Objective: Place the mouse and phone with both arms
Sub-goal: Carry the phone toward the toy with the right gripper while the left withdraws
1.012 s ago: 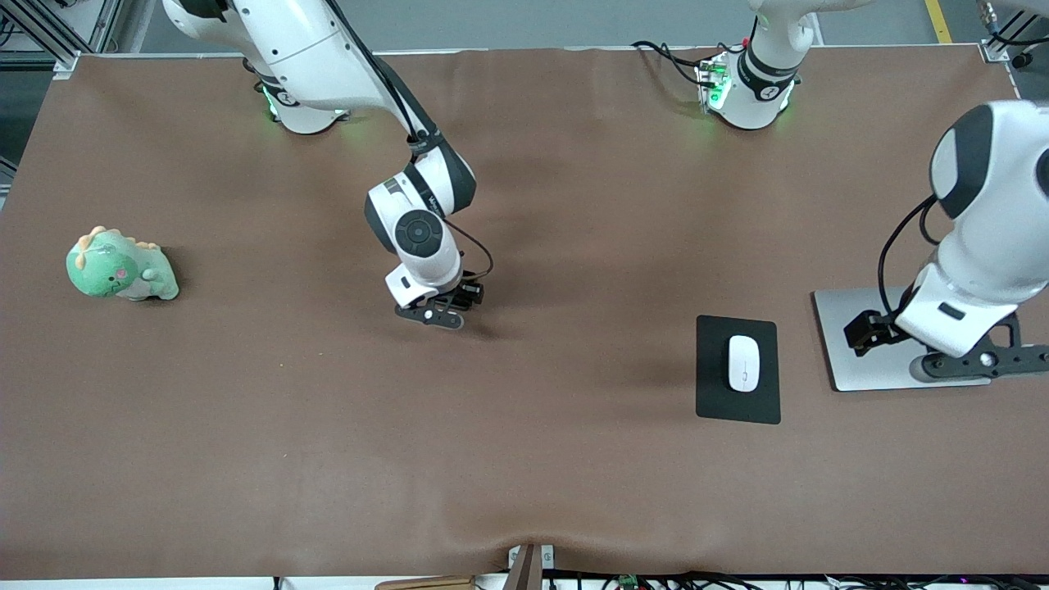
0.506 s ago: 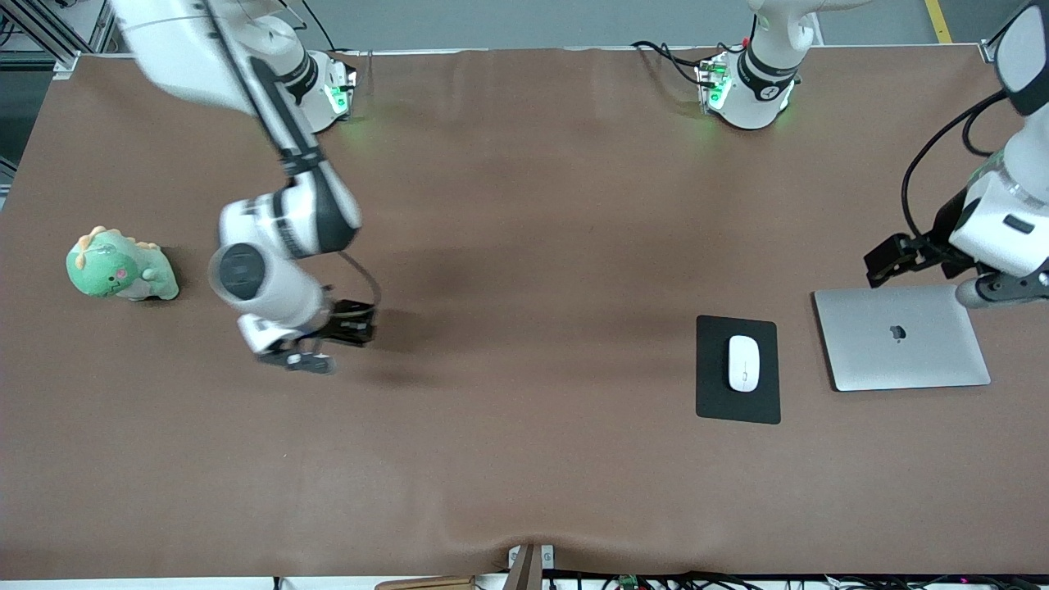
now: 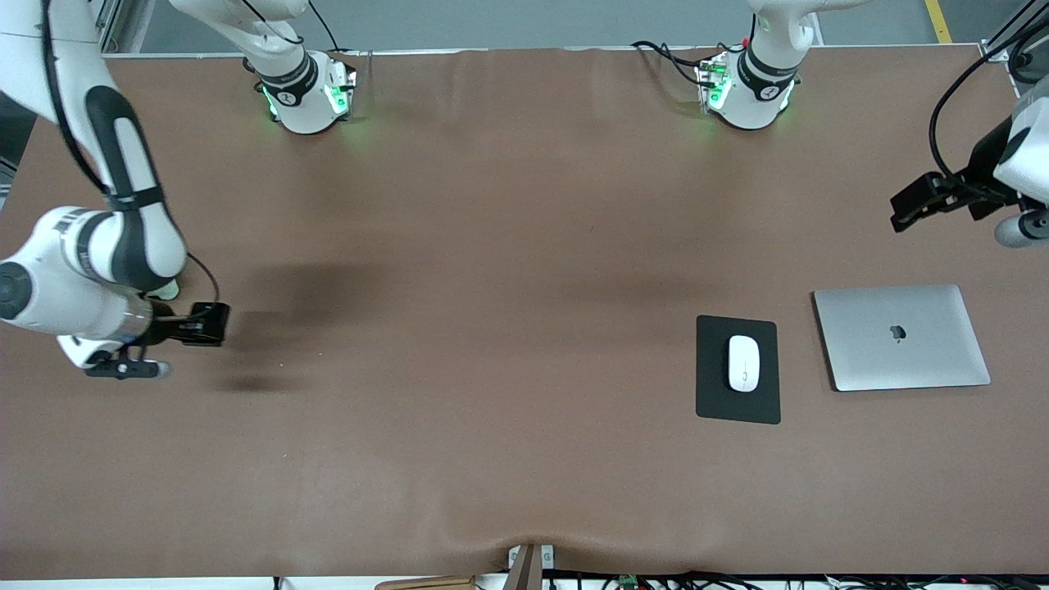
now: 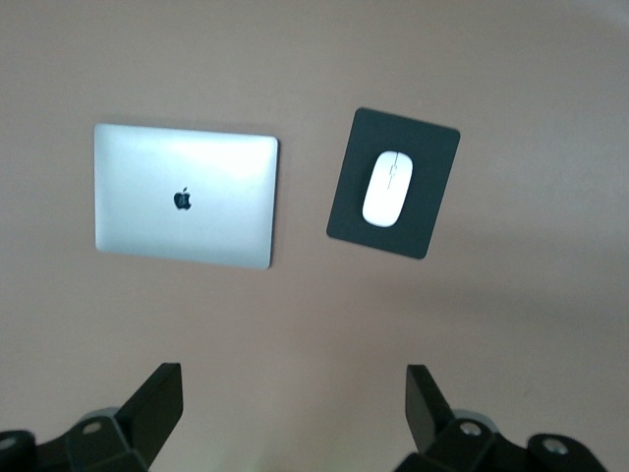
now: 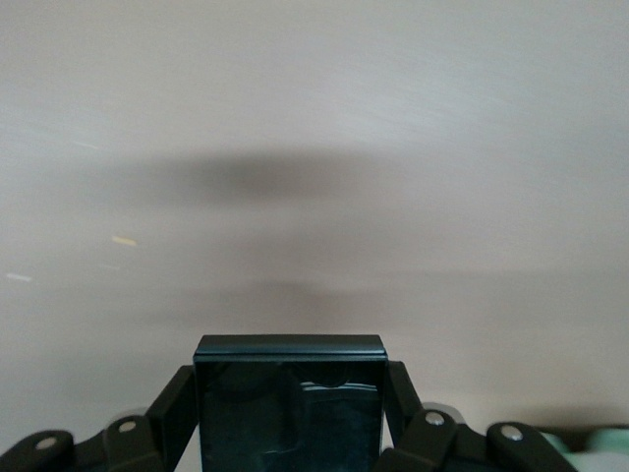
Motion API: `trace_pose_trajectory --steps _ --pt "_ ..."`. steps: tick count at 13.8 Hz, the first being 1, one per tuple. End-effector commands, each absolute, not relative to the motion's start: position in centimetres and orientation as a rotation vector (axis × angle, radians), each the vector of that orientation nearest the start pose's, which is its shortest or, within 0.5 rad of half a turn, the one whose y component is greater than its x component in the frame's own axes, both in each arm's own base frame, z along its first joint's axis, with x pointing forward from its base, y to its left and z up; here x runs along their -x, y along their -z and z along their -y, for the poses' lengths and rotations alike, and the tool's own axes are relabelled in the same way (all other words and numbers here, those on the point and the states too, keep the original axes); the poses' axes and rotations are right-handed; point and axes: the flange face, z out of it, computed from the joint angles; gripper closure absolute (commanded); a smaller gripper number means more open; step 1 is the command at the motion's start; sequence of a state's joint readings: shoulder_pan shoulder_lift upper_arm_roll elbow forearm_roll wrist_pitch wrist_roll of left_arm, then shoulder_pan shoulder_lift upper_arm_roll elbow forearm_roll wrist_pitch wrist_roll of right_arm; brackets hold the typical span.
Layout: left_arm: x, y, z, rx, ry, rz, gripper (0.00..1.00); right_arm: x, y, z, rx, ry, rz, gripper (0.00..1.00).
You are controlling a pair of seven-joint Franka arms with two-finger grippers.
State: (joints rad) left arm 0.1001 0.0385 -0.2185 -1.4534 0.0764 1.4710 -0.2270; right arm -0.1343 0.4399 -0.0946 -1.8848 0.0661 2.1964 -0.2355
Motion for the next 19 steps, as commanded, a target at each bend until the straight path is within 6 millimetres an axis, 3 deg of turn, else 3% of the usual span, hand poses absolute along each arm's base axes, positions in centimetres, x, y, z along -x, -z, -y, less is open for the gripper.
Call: trace_pose_trajectory --steps 1,6,9,10,11,12,13,16,17,19 --pt "-54.1 -66.1 5.5 3.084 -0.018 0.123 0.00 -59.5 -24.3 16.3 3.120 -0.254 -0.009 0.87" --pt "-53.0 -67.0 4.2 3.130 -0.009 -0.006 0.00 -58.1 -19.5 17.7 3.103 -0.379 -0.027 0.85" --pt "-52.5 -65.8 4.4 3.130 -0.054 -0.021 0.00 -57.6 -18.3 18.2 3.095 -0.410 -0.038 0.78" --pt "-52.4 -65.5 4.6 3.130 -0.064 -0.026 0.00 -57.5 -18.1 18.6 3.094 -0.415 -0.046 0.65" --pt "-52.2 -65.1 4.8 3.127 -0.078 -0.028 0.00 -57.3 -18.0 18.9 3.091 -0.419 -0.056 0.26" --pt "-52.1 -65.0 4.9 3.126 -0.080 -0.032 0.00 -57.3 -18.0 18.9 3.091 -0.419 -0.056 0.00" --pt "-52.1 -65.0 5.0 3.126 -0.085 -0.035 0.00 -57.3 -18.0 18.8 3.089 -0.426 -0.054 0.00" --pt "-52.0 -64.7 5.0 3.123 -0.102 -0.035 0.00 -58.1 -19.5 18.1 3.101 -0.395 -0.038 0.00" --pt "-52.1 -64.7 4.9 3.115 -0.100 -0.038 0.00 -58.7 -20.9 17.8 3.111 -0.363 -0.034 0.00" --pt "-52.0 -64.9 5.0 3.108 -0.092 -0.046 0.00 -60.8 -25.8 15.8 3.119 -0.347 0.016 0.00"
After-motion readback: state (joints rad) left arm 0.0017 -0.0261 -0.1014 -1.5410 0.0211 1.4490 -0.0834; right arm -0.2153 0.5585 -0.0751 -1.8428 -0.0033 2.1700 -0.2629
